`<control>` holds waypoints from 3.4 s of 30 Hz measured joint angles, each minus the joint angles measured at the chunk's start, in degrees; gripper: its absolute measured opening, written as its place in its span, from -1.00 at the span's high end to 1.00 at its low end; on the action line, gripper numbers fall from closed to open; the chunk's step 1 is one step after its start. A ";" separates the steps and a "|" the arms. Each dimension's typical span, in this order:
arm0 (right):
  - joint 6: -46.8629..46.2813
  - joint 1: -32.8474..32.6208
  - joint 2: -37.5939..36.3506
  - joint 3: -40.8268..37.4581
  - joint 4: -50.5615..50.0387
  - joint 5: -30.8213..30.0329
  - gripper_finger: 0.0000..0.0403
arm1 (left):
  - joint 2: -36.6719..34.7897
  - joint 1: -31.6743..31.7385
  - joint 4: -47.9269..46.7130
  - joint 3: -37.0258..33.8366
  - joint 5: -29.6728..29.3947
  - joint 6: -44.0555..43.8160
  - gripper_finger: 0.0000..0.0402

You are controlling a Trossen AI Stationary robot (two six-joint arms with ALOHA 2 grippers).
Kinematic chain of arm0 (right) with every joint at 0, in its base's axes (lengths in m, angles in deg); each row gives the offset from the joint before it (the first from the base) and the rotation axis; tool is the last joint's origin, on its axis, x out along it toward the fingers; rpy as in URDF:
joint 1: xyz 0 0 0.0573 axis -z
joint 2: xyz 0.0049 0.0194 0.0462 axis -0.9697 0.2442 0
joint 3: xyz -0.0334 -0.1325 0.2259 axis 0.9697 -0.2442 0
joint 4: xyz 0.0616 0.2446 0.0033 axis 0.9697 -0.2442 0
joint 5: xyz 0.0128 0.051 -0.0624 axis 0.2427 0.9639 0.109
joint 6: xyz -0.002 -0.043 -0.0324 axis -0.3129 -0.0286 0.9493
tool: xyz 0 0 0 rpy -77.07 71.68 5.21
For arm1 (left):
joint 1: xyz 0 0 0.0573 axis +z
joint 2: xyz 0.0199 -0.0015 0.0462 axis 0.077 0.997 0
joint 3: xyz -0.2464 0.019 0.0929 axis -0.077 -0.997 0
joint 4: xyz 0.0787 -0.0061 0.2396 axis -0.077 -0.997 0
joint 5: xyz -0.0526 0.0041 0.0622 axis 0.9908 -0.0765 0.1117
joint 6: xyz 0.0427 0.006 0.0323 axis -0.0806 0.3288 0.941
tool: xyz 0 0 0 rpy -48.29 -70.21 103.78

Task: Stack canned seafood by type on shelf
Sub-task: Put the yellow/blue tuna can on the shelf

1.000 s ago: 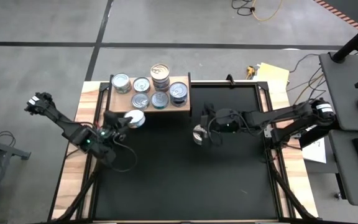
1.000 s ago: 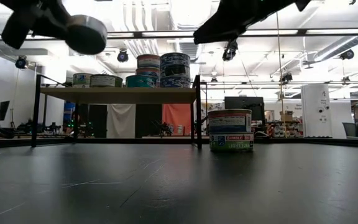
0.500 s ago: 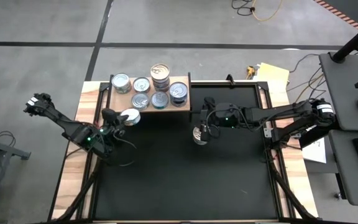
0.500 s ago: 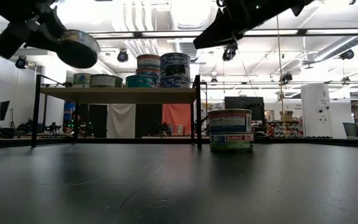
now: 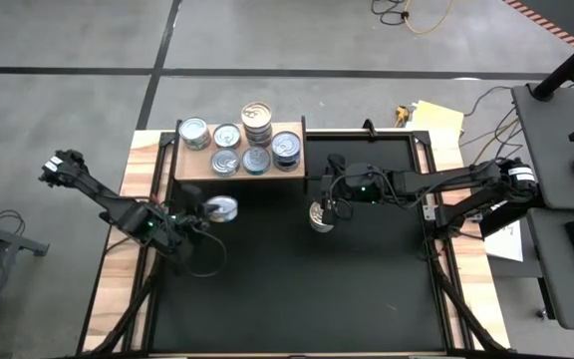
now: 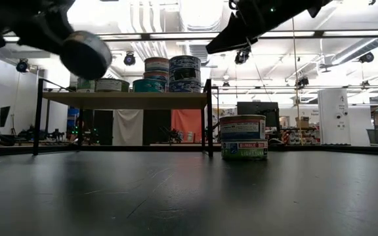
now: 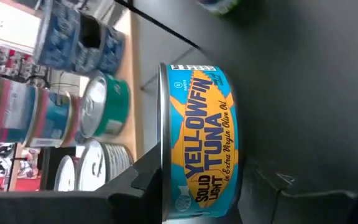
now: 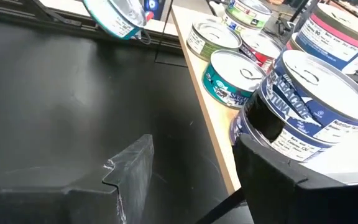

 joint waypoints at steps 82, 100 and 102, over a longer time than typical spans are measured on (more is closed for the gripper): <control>-2.17 0.29 0.17 -0.19 0.44 0.17 -0.03 | 17.35 18.42 -37.34 10.88 -3.16 -40.34 0.35; -2.17 0.29 0.17 -0.24 0.41 0.17 -0.06 | 17.35 22.13 -37.35 10.88 -3.21 -40.34 0.35; -2.17 0.29 0.17 -0.24 0.42 0.16 -0.05 | 17.33 22.44 -37.33 10.88 -3.22 -40.23 0.35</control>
